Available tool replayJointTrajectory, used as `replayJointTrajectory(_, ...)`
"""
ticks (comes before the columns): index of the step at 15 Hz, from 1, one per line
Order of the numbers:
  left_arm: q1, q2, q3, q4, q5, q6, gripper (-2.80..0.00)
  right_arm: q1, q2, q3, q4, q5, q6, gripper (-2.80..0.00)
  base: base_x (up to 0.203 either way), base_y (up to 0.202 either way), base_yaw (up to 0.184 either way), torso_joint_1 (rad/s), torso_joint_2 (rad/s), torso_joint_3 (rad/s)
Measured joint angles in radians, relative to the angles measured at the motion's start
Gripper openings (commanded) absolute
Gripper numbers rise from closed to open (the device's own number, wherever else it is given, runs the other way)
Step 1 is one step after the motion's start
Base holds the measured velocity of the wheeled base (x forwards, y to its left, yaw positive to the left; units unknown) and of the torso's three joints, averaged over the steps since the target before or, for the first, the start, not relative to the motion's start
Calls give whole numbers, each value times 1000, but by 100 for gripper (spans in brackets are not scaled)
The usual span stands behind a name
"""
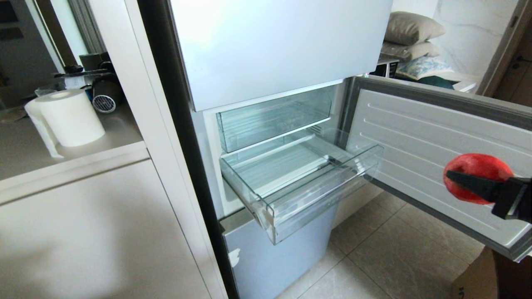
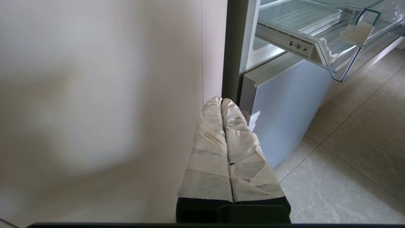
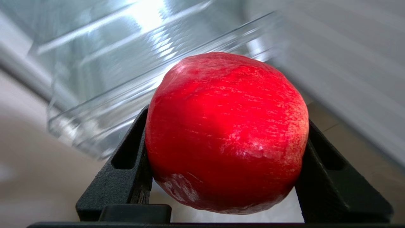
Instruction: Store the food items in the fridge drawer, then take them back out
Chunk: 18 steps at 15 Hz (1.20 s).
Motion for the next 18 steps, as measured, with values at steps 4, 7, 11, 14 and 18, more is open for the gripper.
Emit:
replayJointTrajectory(4, 0, 0, 0, 0, 0, 0, -280, 123, 212, -146, 11, 16, 0, -280, 0, 0, 0, 0, 0, 0)
replayJointTrajectory(7, 0, 0, 0, 0, 0, 0, -280, 177, 400, -292, 13, 27, -6, -280, 0, 0, 0, 0, 0, 0)
replayJointTrajectory(11, 0, 0, 0, 0, 0, 0, -280, 248, 641, -507, 6, 29, -57, -280, 0, 0, 0, 0, 0, 0)
replayJointTrajectory(14, 0, 0, 0, 0, 0, 0, -280, 276, 799, -631, -106, 22, -69, -280, 0, 0, 0, 0, 0, 0)
replayJointTrajectory(18, 0, 0, 0, 0, 0, 0, -280, 283, 973, -811, -170, -21, -76, -280, 0, 0, 0, 0, 0, 0)
